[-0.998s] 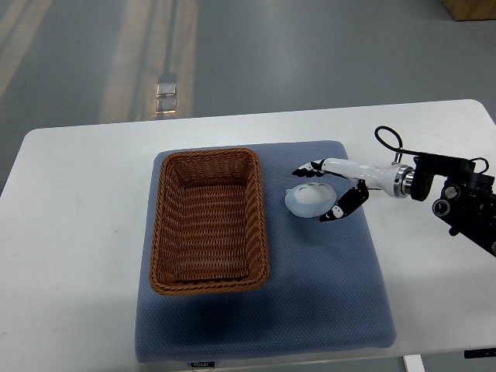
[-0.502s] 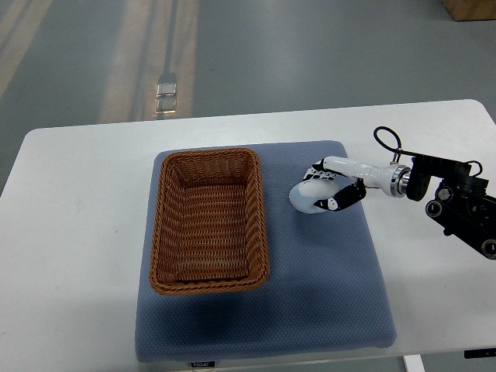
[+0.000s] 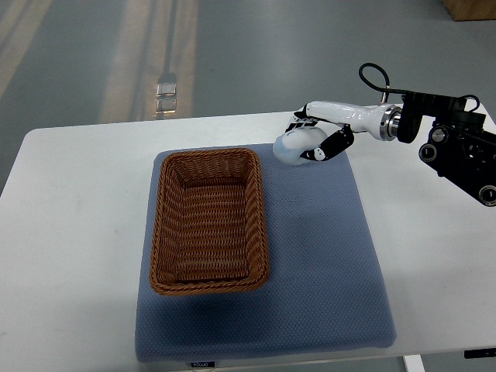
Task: Place blue toy in brown basket
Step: 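Lift the toy and carry it over the wicker basket, then open the right hand to release the toy into the basket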
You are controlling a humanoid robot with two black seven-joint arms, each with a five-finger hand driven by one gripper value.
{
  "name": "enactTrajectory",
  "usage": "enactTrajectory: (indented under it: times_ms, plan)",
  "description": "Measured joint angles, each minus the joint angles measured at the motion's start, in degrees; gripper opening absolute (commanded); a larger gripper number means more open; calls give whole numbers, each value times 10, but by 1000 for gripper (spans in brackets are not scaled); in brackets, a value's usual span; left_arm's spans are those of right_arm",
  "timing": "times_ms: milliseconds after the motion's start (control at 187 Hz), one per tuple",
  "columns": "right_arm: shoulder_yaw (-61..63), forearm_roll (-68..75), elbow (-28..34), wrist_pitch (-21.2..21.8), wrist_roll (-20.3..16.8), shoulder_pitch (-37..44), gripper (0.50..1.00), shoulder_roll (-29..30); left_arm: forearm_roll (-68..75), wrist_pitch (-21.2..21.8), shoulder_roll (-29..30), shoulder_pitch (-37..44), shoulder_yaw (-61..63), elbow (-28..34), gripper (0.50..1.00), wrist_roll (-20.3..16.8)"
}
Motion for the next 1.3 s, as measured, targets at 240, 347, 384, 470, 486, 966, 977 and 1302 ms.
enactTrajectory:
  times_ms: [240,347,384,470,486,966,977,1302]
  plan:
    - [-42,-1,-15,2,0,49,709,52,0,1,0,0,-1,0,1000,0]
    - [-69,-2,-34,2,0,75,713,79,0,2,0,0,-2,0,1000,0]
    - [-80,-2,-39,2,0,85,715,90,0,2,0,0,-2,0,1000,0]
    - [-101,-2,-50,2,0,103,717,118,0,2,0,0,-2,0,1000,0]
    - [-104,-2,-52,2,0,106,717,123,0,2,0,0,-2,0,1000,0]
    - [-147,-8,-74,-4,-1,120,907,185,0,2,0,0,-2,0,1000,0]
    - [-147,-8,-74,-4,-1,120,907,185,0,2,0,0,-2,0,1000,0]
    - [-37,7,-122,-55,-1,44,907,175,0,2,0,-2,-2,1,1000,0]
